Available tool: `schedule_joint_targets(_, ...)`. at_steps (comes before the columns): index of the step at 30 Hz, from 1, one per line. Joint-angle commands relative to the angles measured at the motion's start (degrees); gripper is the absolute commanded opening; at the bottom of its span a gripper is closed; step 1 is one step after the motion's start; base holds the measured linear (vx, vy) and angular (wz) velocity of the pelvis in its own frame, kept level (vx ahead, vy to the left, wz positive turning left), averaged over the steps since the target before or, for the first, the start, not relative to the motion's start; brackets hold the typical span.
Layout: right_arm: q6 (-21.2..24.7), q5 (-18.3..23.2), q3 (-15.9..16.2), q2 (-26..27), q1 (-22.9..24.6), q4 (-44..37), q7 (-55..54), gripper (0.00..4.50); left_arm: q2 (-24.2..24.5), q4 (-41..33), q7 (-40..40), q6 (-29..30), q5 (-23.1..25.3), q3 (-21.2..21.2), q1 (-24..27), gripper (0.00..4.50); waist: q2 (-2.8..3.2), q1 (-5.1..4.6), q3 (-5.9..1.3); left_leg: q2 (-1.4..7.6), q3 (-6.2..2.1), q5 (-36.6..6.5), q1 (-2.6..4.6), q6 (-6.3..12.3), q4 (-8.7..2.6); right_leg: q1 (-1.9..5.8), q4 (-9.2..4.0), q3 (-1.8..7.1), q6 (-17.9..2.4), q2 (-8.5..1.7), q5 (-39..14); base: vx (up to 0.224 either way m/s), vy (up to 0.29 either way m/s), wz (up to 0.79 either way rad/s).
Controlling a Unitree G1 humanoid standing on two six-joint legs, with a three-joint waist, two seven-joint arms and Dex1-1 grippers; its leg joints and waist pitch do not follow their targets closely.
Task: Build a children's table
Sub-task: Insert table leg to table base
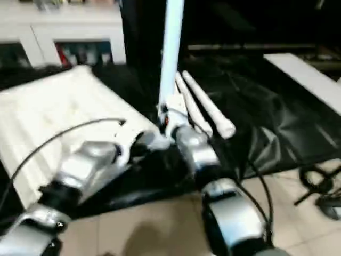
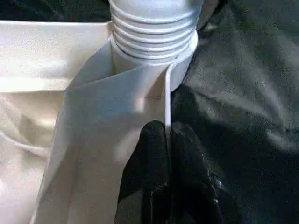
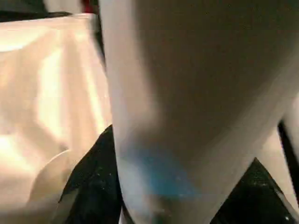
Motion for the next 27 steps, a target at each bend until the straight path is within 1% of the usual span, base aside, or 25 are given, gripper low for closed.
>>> schedule_joint_targets(1,3.5,-1.5,-2.3,-1.7,2.7,8.2,-5.6,1.9,0.8,-3.2,2.1,2.4,0.8,2.8,0.1,0.0,1.1,-0.3,-1.8,2.92,-0.78,-29.2,1.11,-2.7,-7.01,1.09,-5.73,2.73,-6.5,-3.74,-22.1,0.0,0.0,0.0)
schedule_joint_targets(2,3.2,-1.4,-2.4,-1.1,1.9,9.1,-6.1,1.9,0.4,-3.7,2.9,3.1,0.7,2.9,-0.1,0.0,0.59,-0.39,-1.61,2.77,-0.97,-30.9,1.2,-2.54,-6.95,0.67,-6.42,2.65,-4.6,-4.22,-29.2,0.0,0.0,0.0)
schedule_joint_targets(3,3.2,-1.4,-2.4,-1.1,1.9,9.1,-6.1,1.9,0.4,-3.7,2.9,3.1,0.7,2.9,-0.1,0.0,0.56,-0.26,-1.75,2.47,-0.97,-29.8,0.97,-2.11,-6.84,0.92,-7.16,2.46,-2.3,-4.57,-33.3,0.0,0.0,0.0)
schedule_joint_targets(4,3.0,-1.6,-2.3,-0.9,1.5,9.6,-6.6,1.9,0.4,-3.6,3.2,3.2,0.8,3.0,-0.3,0.0,0.6,-0.13,-1.89,2.45,-0.94,-28.7,1.0,-1.93,-6.88,0.9,-7.33,2.54,-1.7,-4.69,-33.8,0.0,0.0,0.0)
schedule_joint_targets(5,2.6,-1.8,-2.1,-0.7,1.0,10.2,-6.6,1.9,0.6,-2.9,3.8,2.9,1.0,3.1,-0.5,0.0,0.37,0.05,-2.04,2.37,-0.67,-25.9,1.06,-1.28,-6.96,0.94,-7.73,2.58,-1.3,-4.85,-33.3,0.0,0.0,0.0)
schedule_joint_targets(6,2.1,-2.1,-2.0,-0.5,0.5,10.8,-7.0,1.9,0.9,-2.3,4.4,2.6,1.1,3.1,-0.6,0.0,0.42,0.17,-2.14,2.43,-0.59,-24.3,0.94,-1.07,-7.11,1.13,-7.77,2.62,-1.4,-4.92,-32.2,0.0,0.0,0.0)
schedule_joint_targets(7,1.7,-2.4,-1.9,-0.5,0.2,11.2,-7.2,1.9,1.2,-1.9,4.8,2.4,1.2,3.0,-0.7,0.0,-0.07,0.21,-2.19,2.62,-0.41,-21.1,0.53,-0.66,-7.44,1.39,-7.64,2.71,-2.0,-4.79,-29.4,0.0,0.0,0.0)
schedule_joint_targets(8,1.3,-2.7,-1.9,-0.4,-0.1,11.7,-7.1,1.9,1.3,-1.7,5.3,2.5,1.2,3.0,-0.8,0.0,-0.06,0.46,-2.15,2.63,-0.15,-19.0,0.58,-0.47,-7.5,1.26,-7.54,2.85,-2.5,-4.76,-27.9,0.0,0.0,0.0)
schedule_joint_targets(9,1.0,-2.8,-2.0,-0.4,-0.3,11.9,-6.9,1.9,1.4,-1.7,5.5,2.6,1.1,2.9,-0.8,0.0,0.02,0.54,-2.18,2.68,-0.03,-18.3,0.73,-0.44,-7.47,1.1,-7.44,2.96,-3.0,-4.78,-27.2,0.0,0.0,0.0)
schedule_joint_targets(10,0.7,-2.9,-2.0,-0.4,-0.4,12.0,-6.4,1.9,1.5,-1.6,5.6,2.7,0.9,3.1,-0.8,0.0,-0.01,0.56,-2.12,2.81,0.13,-17.3,0.66,-0.44,-7.54,1.11,-7.27,3.05,-3.7,-4.74,-26.0,0.0,0.0,0.0)
schedule_joint_targets(11,0.3,-2.9,-2.0,-0.4,-0.6,12.1,-5.9,1.9,1.6,-1.4,5.7,2.6,0.8,3.1,-0.8,0.0,-0.1,0.47,-2.1,2.92,0.17,-16.4,0.3,-0.6,-7.67,1.39,-6.96,3.04,-4.1,-4.66,-24.9,0.0,0.0,0.0)
schedule_joint_targets(13,-0.1,-3.0,-2.1,-0.4,-0.8,12.1,-5.6,1.9,1.8,-1.1,5.5,2.1,0.7,3.0,-0.8,0.0,-0.05,0.43,-2.04,2.98,0.24,-16.6,0.12,-0.79,-7.74,1.45,-6.87,3.01,-3.8,-4.65,-25.3,0.0,0.0,0.0)
schedule_joint_targets(14,-0.1,-3.0,-2.1,-0.4,-0.8,12.1,-5.6,1.9,1.8,-1.0,5.5,2.0,0.7,3.0,-0.8,0.0,-0.03,0.46,-2.21,3.03,0.31,-16.2,0.25,-1.0,-7.69,1.38,-6.75,3.15,-4.0,-4.68,-24.8,0.0,0.0,0.0)
schedule_joint_targets(16,-1.0,-3.2,-2.0,-0.6,-1.3,12.2,-5.4,1.9,2.2,-0.5,4.6,0.5,0.7,2.4,-0.9,0.0,-0.13,0.42,-2.28,3.15,0.5,-14.7,0.14,-1.02,-7.7,1.42,-6.41,3.31,-4.7,-4.55,-22.0,0.0,0.0,0.0)
schedule_joint_targets(17,-1.4,-2.6,-2.5,-0.6,-1.6,12.2,-4.4,2.25,2.5,-0.2,4.1,-0.2,0.7,2.2,-1.0,0.0,-0.41,0.3,-2.36,3.25,0.64,-14.2,0.22,-0.89,-7.69,1.37,-6.15,3.38,-5.2,-4.44,-20.3,0.0,0.0,0.0)
schedule_joint_targets(18,-1.4,-2.6,-2.5,-0.6,-1.6,12.2,-4.4,2.46,2.5,-0.2,4.1,-0.2,0.7,2.2,-1.0,0.0,-0.2,0.36,-2.47,3.26,0.71,-14.3,0.19,-0.88,-7.72,1.38,-5.94,3.4,-5.7,-4.37,-19.9,0.0,0.0,0.0)
schedule_joint_targets(19,-2.2,-1.8,-3.4,-0.6,-2.1,12.3,-3.1,2.46,2.9,0.2,3.4,-1.0,0.4,2.0,-1.2,0.0,-0.2,0.28,-2.41,3.34,0.76,-15.0,0.24,-0.94,-7.77,1.22,-6.02,3.42,-5.9,-4.32,-20.1,0.0,0.0,0.0)
schedule_joint_targets(20,-2.5,-1.7,-3.7,-0.6,-2.3,12.3,-2.3,2.63,3.1,0.4,3.0,-1.5,0.3,1.9,-1.3,0.0,-0.2,0.19,-2.47,3.26,0.89,-16.3,0.32,-1.11,-7.76,1.08,-6.07,3.46,-6.1,-4.21,-20.5,0.0,0.0,0.0)
schedule_joint_targets(21,-3.0,-1.8,-3.8,-0.6,-2.5,12.3,-1.7,2.65,3.4,0.5,2.7,-1.9,0.3,1.8,-1.4,0.0,-0.16,0.2,-2.56,3.27,0.88,-16.2,0.31,-1.21,-7.74,1.08,-6.0,3.54,-6.3,-4.23,-19.8,0.051,-0.013,0.01)
schedule_joint_targets(22,-3.0,-1.8,-3.8,-0.6,-2.5,12.3,-1.7,2.69,3.4,0.5,2.7,-1.9,0.3,1.8,-1.4,0.0,-0.16,0.21,-2.82,3.35,0.99,-14.3,0.14,-1.24,-7.65,1.29,-5.57,3.63,-7.3,-4.15,-16.2,0.061,-0.014,0.03)
schedule_joint_targets(23,-3.7,-1.5,-4.0,-0.8,-3.0,11.8,0.1,2.79,4.1,0.9,1.7,-3.0,0.4,1.3,-1.5,0.0,-0.48,0.21,-3.13,3.44,1.32,-10.8,0.07,-0.81,-7.36,1.45,-4.97,3.66,-8.6,-3.98,-10.9,0.061,-0.014,0.03)
schedule_joint_targets(24,-4.0,-1.5,-4.0,-0.9,-3.2,11.7,0.8,2.93,4.3,1.1,1.3,-3.6,0.4,1.1,-1.6,0.0,-0.52,0.4,-3.4,3.27,1.63,-7.2,0.06,0.2,-6.89,1.52,-4.3,3.69,-9.9,-3.8,-6.0,0.069,-0.014,0.06)
schedule_joint_targets(25,-4.5,-1.3,-4.1,-1.0,-3.5,11.3,1.6,2.93,4.6,1.1,0.8,-3.9,0.4,1.0,-1.7,0.0,-0.48,0.32,-3.6,3.19,1.8,-4.8,-0.08,0.76,-6.59,1.7,-3.74,3.74,-10.8,-3.75,-2.5,0.074,-0.013,0.02)
schedule_joint_targets(26,-4.6,-0.9,-4.1,-1.3,-3.8,10.5,4.0,3.04,5.3,0.8,-0.2,-4.3,0.3,0.7,-1.7,0.0,-0.74,0.23,-3.83,2.87,1.88,-0.3,-0.84,2.04,-6.18,2.27,-2.9,3.72,-11.8,-3.54,3.7,0.074,-0.013,0.02)
schedule_joint_targets(27,-4.8,-0.9,-4.0,-1.6,-3.9,9.9,5.1,3.17,5.7,0.8,-0.7,-4.8,0.3,0.5,-1.7,0.0,-0.66,0.37,-3.94,2.63,2.12,1.7,-0.79,3.54,-5.78,2.06,-2.49,3.7,-12.9,-3.35,8.0,0.051,-0.004,-0.01)
